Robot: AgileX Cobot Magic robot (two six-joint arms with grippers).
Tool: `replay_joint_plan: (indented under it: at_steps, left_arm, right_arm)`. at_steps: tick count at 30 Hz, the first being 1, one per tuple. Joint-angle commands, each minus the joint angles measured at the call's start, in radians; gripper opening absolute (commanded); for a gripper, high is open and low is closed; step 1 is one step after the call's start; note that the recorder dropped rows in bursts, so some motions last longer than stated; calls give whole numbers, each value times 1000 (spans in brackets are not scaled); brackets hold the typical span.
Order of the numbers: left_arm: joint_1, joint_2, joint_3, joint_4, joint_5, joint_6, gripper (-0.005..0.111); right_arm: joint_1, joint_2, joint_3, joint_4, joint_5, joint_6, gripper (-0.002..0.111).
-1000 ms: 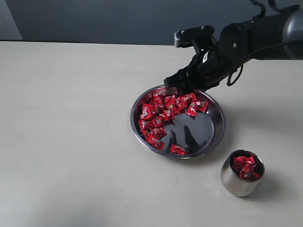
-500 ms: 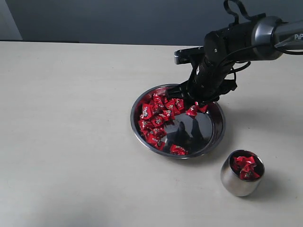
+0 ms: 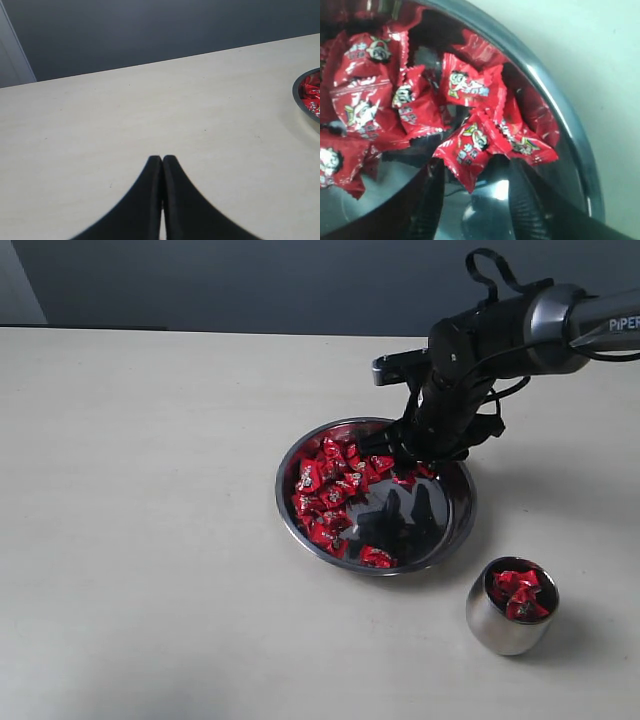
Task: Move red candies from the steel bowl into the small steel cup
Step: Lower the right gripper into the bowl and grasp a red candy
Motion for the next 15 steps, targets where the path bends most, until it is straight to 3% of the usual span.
replay_joint_plan:
  at_steps: [1,11,15]
  left_arm:
    - [-8,-4,1,2,-7,-6,0]
    - [-8,-4,1,2,-7,-6,0]
    - [-8,-4,1,2,-7,-6,0]
  right_arm:
    - [-4,2,-5,11,-23,3,41]
    - [-4,4,-5,14,-27,3,40]
    - [-4,4,-5,14,-23,3,32]
